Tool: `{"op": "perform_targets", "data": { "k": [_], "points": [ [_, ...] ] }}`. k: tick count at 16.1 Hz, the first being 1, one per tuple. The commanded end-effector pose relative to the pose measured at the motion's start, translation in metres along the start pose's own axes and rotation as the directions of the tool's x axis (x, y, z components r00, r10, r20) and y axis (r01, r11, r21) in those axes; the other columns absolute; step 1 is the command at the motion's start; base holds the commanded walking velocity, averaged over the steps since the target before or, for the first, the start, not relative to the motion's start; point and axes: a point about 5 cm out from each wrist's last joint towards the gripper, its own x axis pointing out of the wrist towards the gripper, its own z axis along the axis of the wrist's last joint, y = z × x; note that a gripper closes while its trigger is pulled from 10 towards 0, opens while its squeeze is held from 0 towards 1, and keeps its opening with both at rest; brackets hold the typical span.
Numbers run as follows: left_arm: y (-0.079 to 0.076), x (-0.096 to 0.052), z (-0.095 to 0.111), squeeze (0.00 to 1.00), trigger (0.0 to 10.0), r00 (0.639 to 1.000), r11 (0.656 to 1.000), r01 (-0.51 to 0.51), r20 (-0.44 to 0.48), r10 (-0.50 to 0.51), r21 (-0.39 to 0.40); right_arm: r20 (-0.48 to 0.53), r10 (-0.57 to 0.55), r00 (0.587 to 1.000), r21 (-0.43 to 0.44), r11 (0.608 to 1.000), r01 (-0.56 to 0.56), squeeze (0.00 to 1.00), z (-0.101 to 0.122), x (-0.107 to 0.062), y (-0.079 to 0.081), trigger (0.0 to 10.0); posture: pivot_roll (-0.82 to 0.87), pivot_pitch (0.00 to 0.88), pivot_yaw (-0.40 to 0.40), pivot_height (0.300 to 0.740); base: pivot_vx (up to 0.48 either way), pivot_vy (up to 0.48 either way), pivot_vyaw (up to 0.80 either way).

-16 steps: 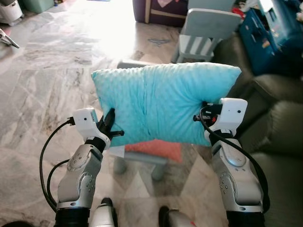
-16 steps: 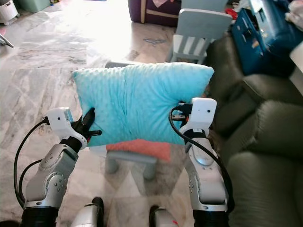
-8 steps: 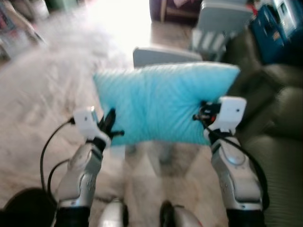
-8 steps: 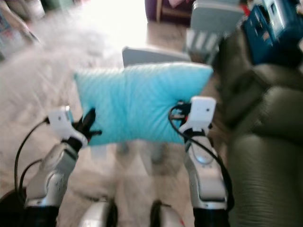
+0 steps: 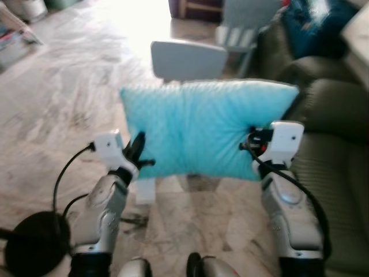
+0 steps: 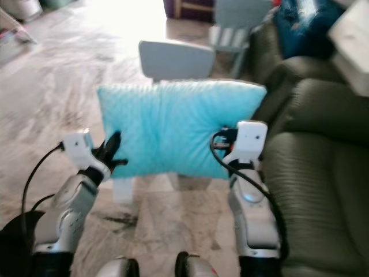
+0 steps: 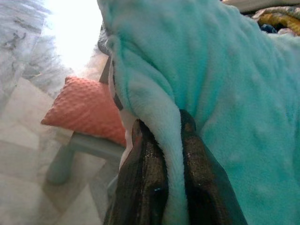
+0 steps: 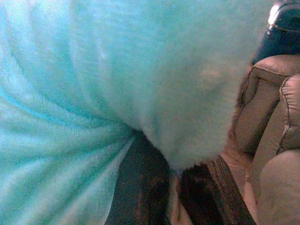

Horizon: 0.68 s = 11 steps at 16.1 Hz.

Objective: Move the pillow to the sofa

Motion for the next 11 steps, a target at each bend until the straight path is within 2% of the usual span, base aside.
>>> {"op": "perform_targets", "data": {
  "k": [1,9,11],
  "points": [
    [-0.0007,-0.0009,-0.0003,0.00,10.0,1.000,1.000,-0.002,0.001,0.002,-0.002,0.017,0.018,1.000,-0.007,1.000,-0.017,0.00,0.0048,0.0003,0.0018,10.0,-0.04,0.176,-0.058,0.740,0.000,0.000,0.00],
    [0.0054,0.0049,0.0047,0.00,10.0,0.999,0.999,-0.040,0.021,0.040,-0.007,0.020,0.019,1.000,0.007,1.000,-0.019,0.00,0.0055,0.0012,0.0019,10.0,-0.05,0.179,-0.058,0.740,0.000,0.000,0.00],
    [0.0064,0.0066,0.0059,0.00,10.0,0.999,0.999,-0.049,0.024,0.049,0.002,0.004,0.017,1.000,0.011,1.000,-0.017,0.00,0.0039,0.0013,0.0019,10.0,-0.06,0.181,-0.058,0.740,0.000,0.000,-0.72]
  ]
}}
